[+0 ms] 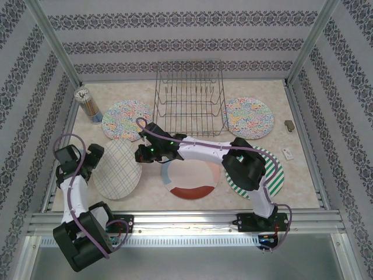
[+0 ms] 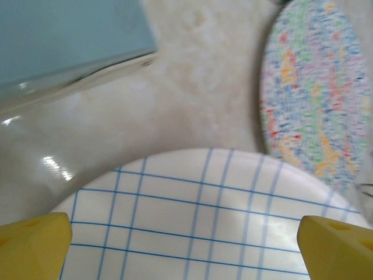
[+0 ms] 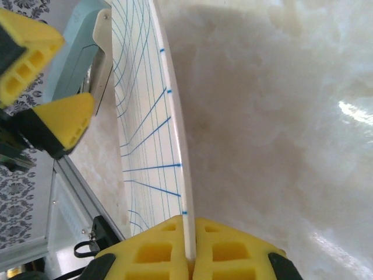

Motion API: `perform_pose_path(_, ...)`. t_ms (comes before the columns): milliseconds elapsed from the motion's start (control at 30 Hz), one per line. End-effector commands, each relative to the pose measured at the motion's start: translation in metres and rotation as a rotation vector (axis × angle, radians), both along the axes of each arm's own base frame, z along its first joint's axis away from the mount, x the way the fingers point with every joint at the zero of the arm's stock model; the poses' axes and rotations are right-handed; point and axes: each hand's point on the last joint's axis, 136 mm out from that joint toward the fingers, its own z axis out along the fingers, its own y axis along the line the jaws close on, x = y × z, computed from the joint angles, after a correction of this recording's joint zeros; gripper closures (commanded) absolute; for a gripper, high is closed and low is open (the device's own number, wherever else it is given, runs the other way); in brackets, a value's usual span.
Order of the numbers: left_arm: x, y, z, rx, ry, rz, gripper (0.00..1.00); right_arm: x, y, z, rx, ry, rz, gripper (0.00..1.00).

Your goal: Load the plates into the dish rack

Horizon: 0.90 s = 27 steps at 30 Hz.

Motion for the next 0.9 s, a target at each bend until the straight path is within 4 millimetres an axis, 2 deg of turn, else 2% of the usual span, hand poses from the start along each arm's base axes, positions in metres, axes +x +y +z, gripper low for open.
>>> perform_pose_path(0, 0.012, -0.013, 0.04, -0.048, -0.082, -0.055, 0.0, 0.011, -0.012, 0.034, 0.006, -0.148, -0.004, 1.0)
perform_pose_path(300, 0.018, -0.014, 0.133, 0.103, -0.172, -0.13, 0.0, 0.016, -0.028, 0.096, 0.059, -0.269, 0.006, 1.0)
perform_pose_path(433, 0.024, -0.013, 0.168, 0.181, -0.213, -0.15, 0.01, 0.02, -0.035, 0.133, 0.117, -0.318, 0.007, 1.0)
perform_pose_path(533, 0.028, -0.014, 0.191, 0.255, -0.202, -0.18, 0.0, 0.031, -0.047, 0.163, 0.156, -0.352, -0.009, 1.0)
perform_pose_path(700, 0.037, -0.026, 0.211, 0.322, -0.181, -0.25, 0.0, 0.053, -0.076, 0.209, 0.177, -0.456, -0.082, 1.0)
perform_pose_path(867, 0.051, -0.043, 0.211, 0.333, -0.197, -0.322, 0.0, 0.08, -0.116, 0.249, 0.156, -0.57, -0.198, 1.0)
